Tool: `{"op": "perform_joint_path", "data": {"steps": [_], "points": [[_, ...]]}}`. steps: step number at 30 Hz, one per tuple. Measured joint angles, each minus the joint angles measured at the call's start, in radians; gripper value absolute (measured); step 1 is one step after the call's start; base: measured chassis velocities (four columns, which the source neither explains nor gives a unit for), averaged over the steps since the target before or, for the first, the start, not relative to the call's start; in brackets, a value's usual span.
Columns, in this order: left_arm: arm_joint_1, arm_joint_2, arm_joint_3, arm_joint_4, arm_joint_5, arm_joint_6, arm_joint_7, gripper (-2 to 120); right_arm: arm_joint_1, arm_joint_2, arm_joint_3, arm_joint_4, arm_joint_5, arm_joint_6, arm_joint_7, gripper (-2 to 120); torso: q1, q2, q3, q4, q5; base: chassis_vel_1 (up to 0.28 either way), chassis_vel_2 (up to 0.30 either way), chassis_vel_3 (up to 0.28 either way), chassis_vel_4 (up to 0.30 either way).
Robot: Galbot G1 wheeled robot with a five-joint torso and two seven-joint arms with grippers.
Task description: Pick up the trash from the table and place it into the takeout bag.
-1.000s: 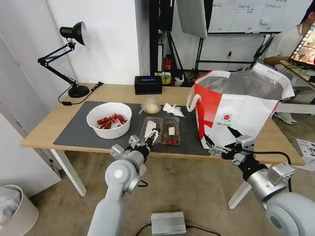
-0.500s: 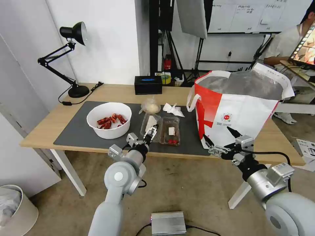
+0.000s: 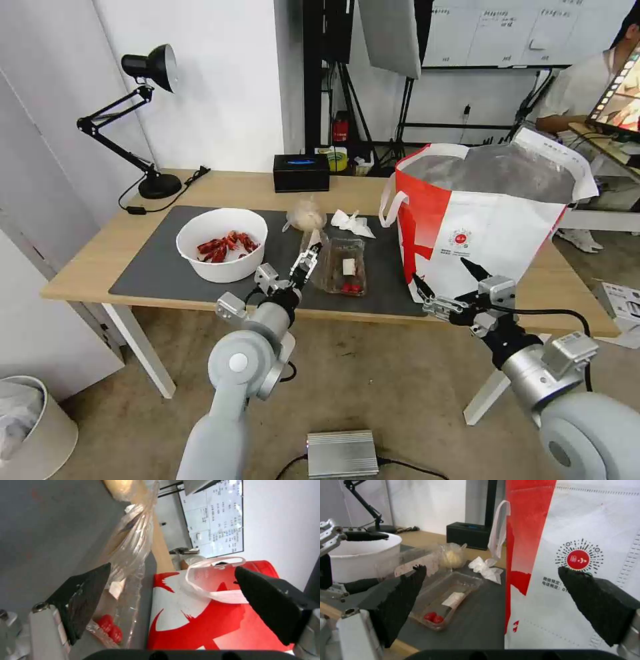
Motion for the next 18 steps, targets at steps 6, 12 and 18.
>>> {"op": "perform_joint_path", "data": {"steps": [6,12,18], "points": [[-0.002,0.001,0.011,0.005,-0.002,-0.003,0.011,100,-0.006,0.014,0.000,0.003,-0.006,0.001,0.000,100,0.000,0.000,0.000,0.0000,0.0000,0.000,0.000,0.000,0.000],[-0.002,-0.001,0.036,0.009,0.003,-0.005,0.010,100,-0.020,0.031,0.006,0.012,-0.015,0.001,-0.001,100,0.000,0.000,0.000,0.0000,0.0000,0.000,0.000,0.000,0.000],[0.004,-0.003,0.060,0.000,0.003,-0.005,0.013,100,-0.033,0.039,0.014,0.025,-0.016,0.002,-0.001,100,0.000,0.000,0.000,0.0000,0.0000,0.000,0.000,0.000,0.000]]}}
